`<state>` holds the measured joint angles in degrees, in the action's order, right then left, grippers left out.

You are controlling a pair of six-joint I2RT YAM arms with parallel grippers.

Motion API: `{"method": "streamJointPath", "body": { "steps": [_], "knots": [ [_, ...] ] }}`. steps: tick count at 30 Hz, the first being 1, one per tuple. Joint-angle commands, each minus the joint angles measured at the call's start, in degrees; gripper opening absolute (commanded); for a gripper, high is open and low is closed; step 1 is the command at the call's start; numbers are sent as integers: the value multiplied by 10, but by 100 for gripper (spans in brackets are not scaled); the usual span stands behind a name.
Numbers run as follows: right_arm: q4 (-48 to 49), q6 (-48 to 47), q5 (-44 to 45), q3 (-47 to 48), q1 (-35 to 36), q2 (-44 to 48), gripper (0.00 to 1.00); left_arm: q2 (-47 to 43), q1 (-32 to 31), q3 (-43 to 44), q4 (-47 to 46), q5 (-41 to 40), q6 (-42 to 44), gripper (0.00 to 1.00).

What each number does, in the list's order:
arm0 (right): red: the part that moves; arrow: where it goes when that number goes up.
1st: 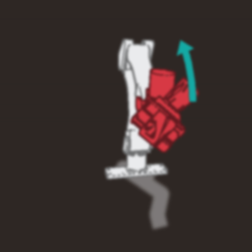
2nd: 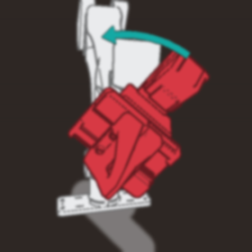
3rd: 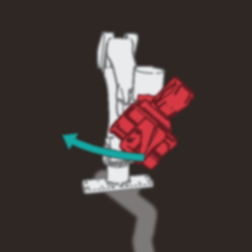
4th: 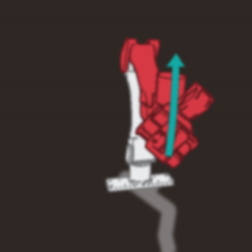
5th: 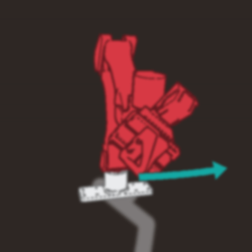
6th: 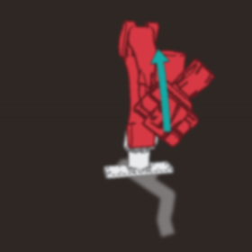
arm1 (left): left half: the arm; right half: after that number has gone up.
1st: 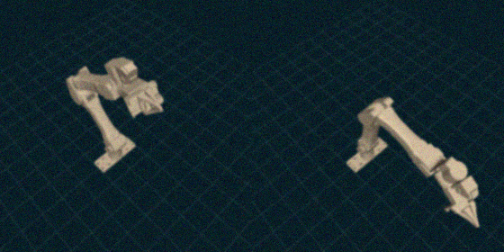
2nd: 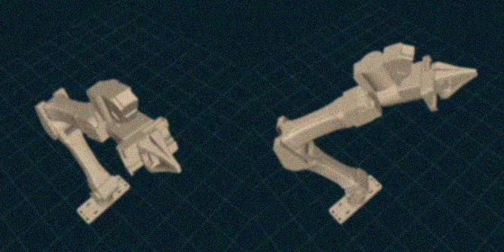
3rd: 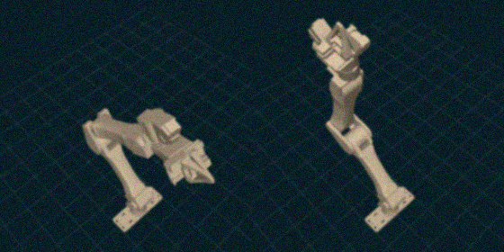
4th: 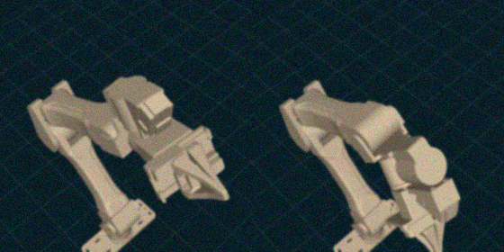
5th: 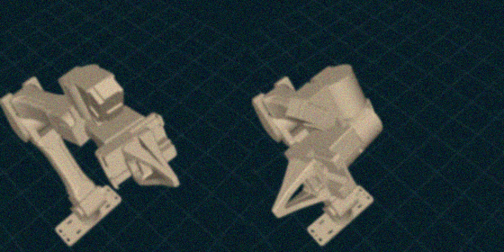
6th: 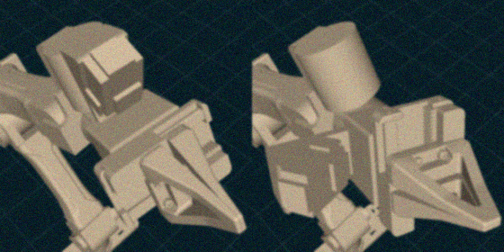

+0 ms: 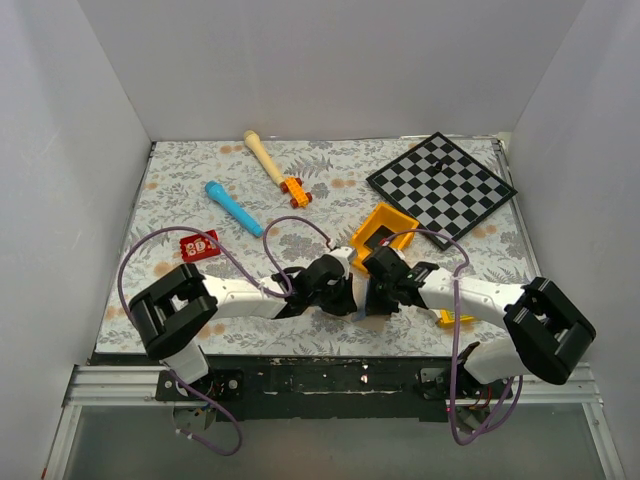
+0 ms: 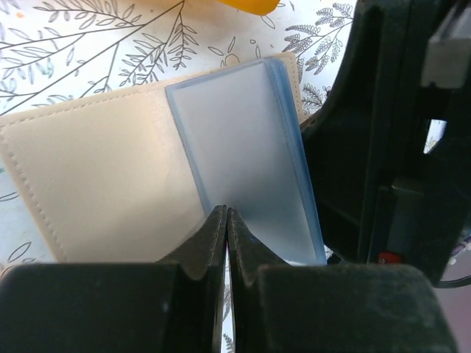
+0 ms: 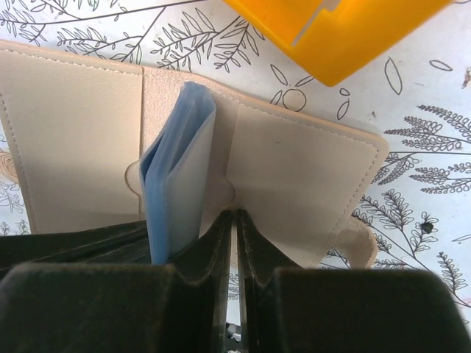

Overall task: Put the credit cards into the card holder
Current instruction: Open the card holder at the center of the board.

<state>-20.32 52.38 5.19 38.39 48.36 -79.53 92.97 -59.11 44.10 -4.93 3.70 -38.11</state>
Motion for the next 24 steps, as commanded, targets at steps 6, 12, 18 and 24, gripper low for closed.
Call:
{"method": "streamJointPath", "body": {
  "steps": [6,12,18,24],
  "knots": [
    [-8,18,9,-17,5,38,14,47,-13,24,-13,5,-3,0],
    [-67,4,46,-17,-12,128,16,30,-13,1,-9,-15,-7,0],
    [-83,-14,42,-13,-32,181,16,10,-13,-10,-5,-29,-9,0],
    [-51,-24,18,-9,-34,169,16,10,-13,-12,-5,-29,-12,0]
  ]
}}
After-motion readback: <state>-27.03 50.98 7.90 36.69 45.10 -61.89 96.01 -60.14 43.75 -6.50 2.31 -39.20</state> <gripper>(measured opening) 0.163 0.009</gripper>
